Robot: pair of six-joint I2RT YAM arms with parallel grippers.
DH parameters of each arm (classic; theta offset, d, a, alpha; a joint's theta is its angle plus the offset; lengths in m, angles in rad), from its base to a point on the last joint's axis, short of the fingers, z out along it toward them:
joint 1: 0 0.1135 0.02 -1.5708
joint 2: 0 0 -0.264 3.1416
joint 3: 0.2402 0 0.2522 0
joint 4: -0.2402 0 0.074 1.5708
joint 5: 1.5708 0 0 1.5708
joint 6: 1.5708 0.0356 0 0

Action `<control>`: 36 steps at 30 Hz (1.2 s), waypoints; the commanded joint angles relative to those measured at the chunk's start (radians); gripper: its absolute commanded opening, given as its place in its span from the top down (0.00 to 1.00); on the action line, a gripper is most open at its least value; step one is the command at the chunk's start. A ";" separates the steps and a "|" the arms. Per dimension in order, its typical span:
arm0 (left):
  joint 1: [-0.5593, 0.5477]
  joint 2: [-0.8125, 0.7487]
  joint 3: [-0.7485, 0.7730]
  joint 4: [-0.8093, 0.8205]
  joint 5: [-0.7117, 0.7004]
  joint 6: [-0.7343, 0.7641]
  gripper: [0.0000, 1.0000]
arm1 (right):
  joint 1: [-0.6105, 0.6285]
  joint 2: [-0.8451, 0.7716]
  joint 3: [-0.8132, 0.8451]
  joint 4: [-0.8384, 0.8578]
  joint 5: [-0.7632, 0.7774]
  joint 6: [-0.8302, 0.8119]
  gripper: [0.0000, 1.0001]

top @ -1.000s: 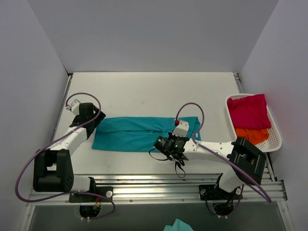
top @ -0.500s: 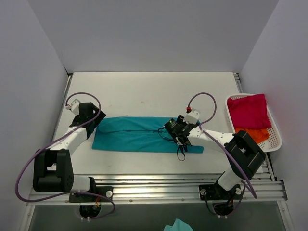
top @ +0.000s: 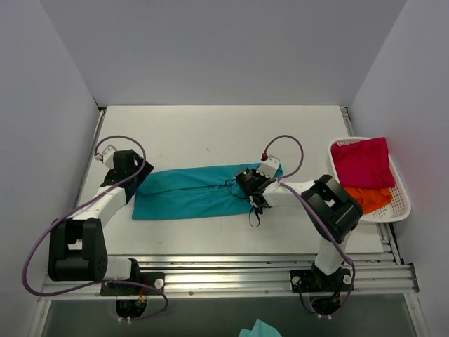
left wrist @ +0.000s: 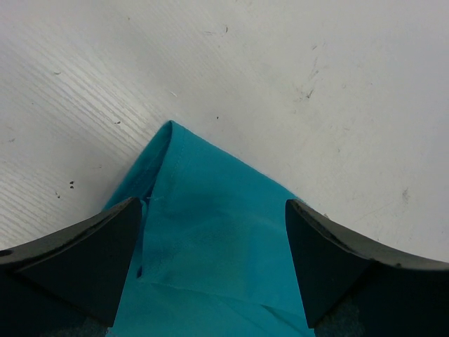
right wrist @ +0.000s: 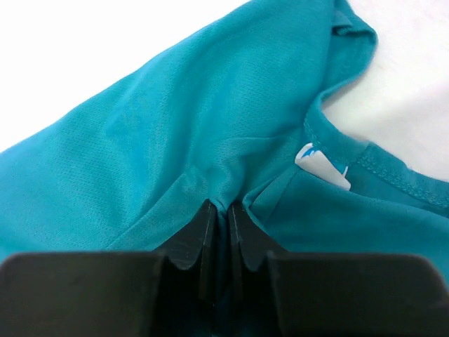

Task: Fold and stack the t-shirts
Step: Fold the other side of the tshirt into a rectangle, then rotate the tshirt 90 degrees

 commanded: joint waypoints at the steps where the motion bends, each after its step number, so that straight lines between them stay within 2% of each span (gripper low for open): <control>1: 0.010 -0.031 -0.005 0.041 0.017 0.017 0.08 | -0.036 0.132 -0.014 0.049 -0.273 -0.011 1.00; 7: 0.012 -0.043 -0.016 0.041 0.020 0.015 0.08 | -0.059 0.187 0.127 0.001 -0.247 -0.053 1.00; 14: 0.015 -0.049 -0.027 0.041 0.017 0.009 0.08 | -0.112 0.344 0.479 -0.115 -0.251 -0.108 1.00; 17: 0.015 -0.052 -0.028 0.041 0.012 0.006 0.08 | -0.139 0.443 0.686 -0.149 -0.254 -0.148 1.00; 19: 0.016 -0.054 -0.030 0.041 0.011 0.006 0.08 | -0.162 0.514 0.883 -0.201 -0.248 -0.187 1.00; 21: 0.015 -0.057 -0.030 0.041 0.005 0.006 0.08 | -0.178 0.641 1.033 -0.235 -0.245 -0.230 1.00; 22: 0.015 -0.058 -0.030 0.041 0.003 0.005 0.08 | -0.195 0.681 1.181 -0.252 -0.248 -0.247 1.00; 25: 0.016 -0.065 -0.031 0.041 -0.002 0.005 0.08 | -0.234 0.836 1.442 -0.238 -0.288 -0.302 1.00; 26: 0.016 -0.066 -0.030 0.039 -0.002 0.006 0.08 | -0.243 0.891 1.484 -0.214 -0.340 -0.313 1.00; 27: 0.016 -0.065 -0.028 0.041 -0.005 0.006 0.08 | -0.252 0.910 1.510 -0.183 -0.372 -0.324 0.91; 28: 0.016 -0.066 -0.028 0.041 -0.009 0.006 0.08 | -0.261 0.921 1.523 -0.089 -0.403 -0.341 0.71; 29: 0.016 -0.066 -0.028 0.039 -0.011 0.006 0.08 | -0.275 0.930 1.518 -0.047 -0.433 -0.341 0.45; 30: 0.016 -0.066 -0.025 0.038 -0.015 0.006 0.08 | -0.280 0.932 1.511 -0.012 -0.447 -0.344 0.01; 34: 0.018 -0.065 -0.017 0.032 -0.020 0.009 0.08 | -0.295 0.889 1.479 0.180 -0.506 -0.407 0.00; 36: 0.016 -0.060 -0.017 0.036 -0.021 0.009 0.08 | -0.295 0.841 1.404 0.252 -0.504 -0.462 0.00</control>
